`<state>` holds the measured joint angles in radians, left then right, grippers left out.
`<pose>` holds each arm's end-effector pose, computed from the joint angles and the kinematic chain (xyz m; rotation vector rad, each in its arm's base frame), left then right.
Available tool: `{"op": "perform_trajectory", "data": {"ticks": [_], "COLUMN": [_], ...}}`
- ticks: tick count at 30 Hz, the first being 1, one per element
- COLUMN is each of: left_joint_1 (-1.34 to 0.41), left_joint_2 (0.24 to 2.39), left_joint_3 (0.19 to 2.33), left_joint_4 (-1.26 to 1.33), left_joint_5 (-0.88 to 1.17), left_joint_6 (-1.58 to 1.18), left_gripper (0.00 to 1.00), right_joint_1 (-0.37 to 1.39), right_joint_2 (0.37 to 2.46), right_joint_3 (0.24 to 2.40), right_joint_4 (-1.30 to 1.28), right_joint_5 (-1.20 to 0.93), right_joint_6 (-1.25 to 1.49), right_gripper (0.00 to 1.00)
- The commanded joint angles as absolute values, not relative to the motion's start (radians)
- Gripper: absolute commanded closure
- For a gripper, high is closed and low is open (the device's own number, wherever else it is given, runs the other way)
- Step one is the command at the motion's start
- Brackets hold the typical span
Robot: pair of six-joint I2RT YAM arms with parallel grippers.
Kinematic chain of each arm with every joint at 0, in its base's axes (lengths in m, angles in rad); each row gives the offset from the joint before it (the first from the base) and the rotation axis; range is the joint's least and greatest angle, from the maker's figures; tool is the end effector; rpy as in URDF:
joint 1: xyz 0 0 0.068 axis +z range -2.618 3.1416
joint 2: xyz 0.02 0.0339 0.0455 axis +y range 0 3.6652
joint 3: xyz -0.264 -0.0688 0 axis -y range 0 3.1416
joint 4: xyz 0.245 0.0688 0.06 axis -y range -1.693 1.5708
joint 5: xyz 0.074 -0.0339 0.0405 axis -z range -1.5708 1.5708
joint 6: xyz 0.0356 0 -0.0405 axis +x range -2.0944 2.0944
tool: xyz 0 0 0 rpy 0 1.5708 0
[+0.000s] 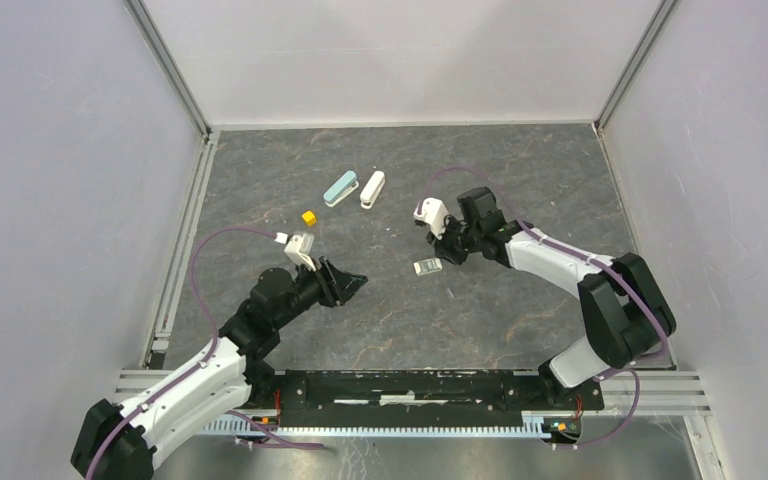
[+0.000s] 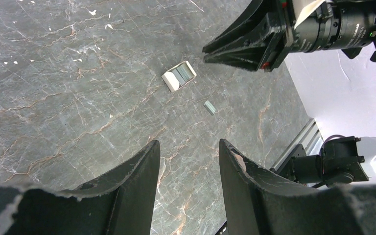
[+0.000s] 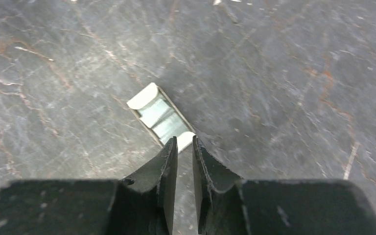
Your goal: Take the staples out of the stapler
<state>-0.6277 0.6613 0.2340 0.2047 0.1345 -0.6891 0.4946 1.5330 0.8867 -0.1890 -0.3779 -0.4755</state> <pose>0.1316 -0.1014 0.2046 0.0443 1.9206 -1.0399 0.2698 0.1604 0.1983 -1.2608 2.0173 0.4624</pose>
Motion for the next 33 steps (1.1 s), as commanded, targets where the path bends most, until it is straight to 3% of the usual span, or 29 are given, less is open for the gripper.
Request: {"op": "perform_trajectory", "data": {"ticks": [1,15,33], "left_joint_1": [-0.622,-0.622,-0.622], "left_joint_2": [0.669,0.679,0.677], "left_joint_3": [0.252,0.241,0.233], "left_joint_4": [0.267,0.281,0.291], "left_joint_5": [0.149,0.146,0.147], "left_joint_6": [-0.708,-0.71,-0.72], "left_gripper": [0.45,0.45,0.45], "right_joint_1": [0.541,0.618,0.641], "right_joint_2": [1.575,1.616,1.63], "right_joint_3": [0.916,0.918,0.881], "right_joint_4": [-0.176,-0.136,-0.055], "right_joint_5": [-0.407,-0.247,-0.195], "right_joint_6": [-0.442,-0.415,-0.344], "right_gripper": [0.77,0.78,0.77]}}
